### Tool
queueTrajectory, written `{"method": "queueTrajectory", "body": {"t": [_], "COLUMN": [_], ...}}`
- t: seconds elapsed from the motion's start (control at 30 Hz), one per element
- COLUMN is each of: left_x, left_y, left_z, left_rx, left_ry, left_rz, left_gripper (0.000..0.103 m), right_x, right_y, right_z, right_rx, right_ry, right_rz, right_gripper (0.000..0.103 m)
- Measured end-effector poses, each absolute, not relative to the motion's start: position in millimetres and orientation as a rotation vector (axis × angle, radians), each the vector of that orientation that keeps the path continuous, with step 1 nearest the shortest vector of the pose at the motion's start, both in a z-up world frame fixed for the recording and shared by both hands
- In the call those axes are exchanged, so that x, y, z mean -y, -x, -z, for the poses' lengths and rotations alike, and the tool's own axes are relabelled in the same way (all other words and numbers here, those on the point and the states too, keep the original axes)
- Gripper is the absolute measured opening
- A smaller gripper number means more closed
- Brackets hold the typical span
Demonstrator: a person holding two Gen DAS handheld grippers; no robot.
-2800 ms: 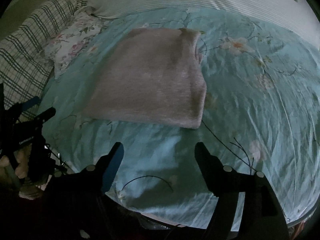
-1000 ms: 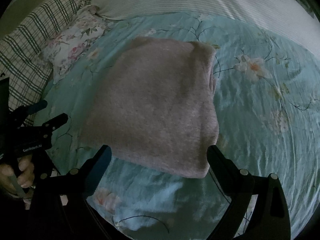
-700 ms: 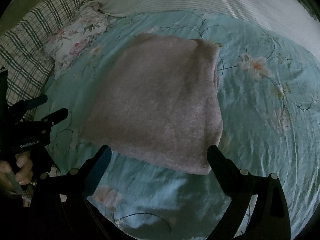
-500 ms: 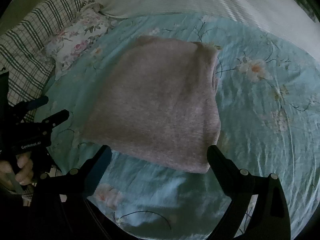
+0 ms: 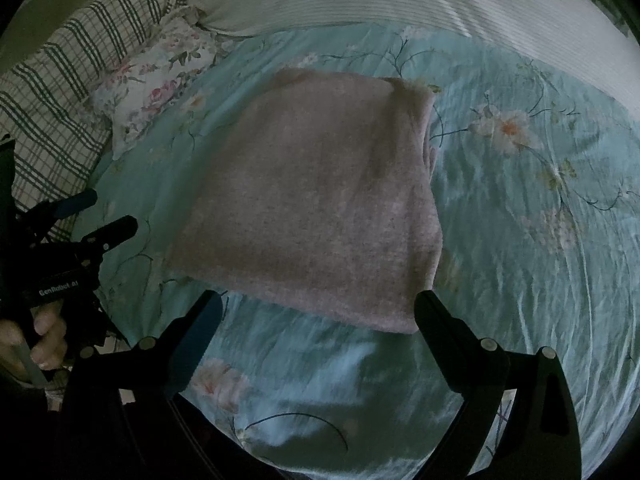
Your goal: Fold small clothes
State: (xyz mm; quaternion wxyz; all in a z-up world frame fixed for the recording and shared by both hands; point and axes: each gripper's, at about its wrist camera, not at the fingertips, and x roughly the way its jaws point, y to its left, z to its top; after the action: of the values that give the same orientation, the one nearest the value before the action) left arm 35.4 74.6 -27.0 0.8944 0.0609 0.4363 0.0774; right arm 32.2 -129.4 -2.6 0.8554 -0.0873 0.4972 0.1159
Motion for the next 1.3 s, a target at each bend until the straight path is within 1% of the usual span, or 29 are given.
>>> {"method": "queueTrajectory", "body": {"t": [1.3], "left_x": [-72], "left_y": [-34], "left_z": [17], "left_rx": [-0.873], "left_ry": [-0.126], "left_rz": [-0.137], "left_gripper": [0.095], "right_x": [124], "right_y": [-31], "right_z": [-8], "right_rx": [-1.016], "right_ry": [0.182], "right_rz": [-0.239], "right_gripper": [0.097]}}
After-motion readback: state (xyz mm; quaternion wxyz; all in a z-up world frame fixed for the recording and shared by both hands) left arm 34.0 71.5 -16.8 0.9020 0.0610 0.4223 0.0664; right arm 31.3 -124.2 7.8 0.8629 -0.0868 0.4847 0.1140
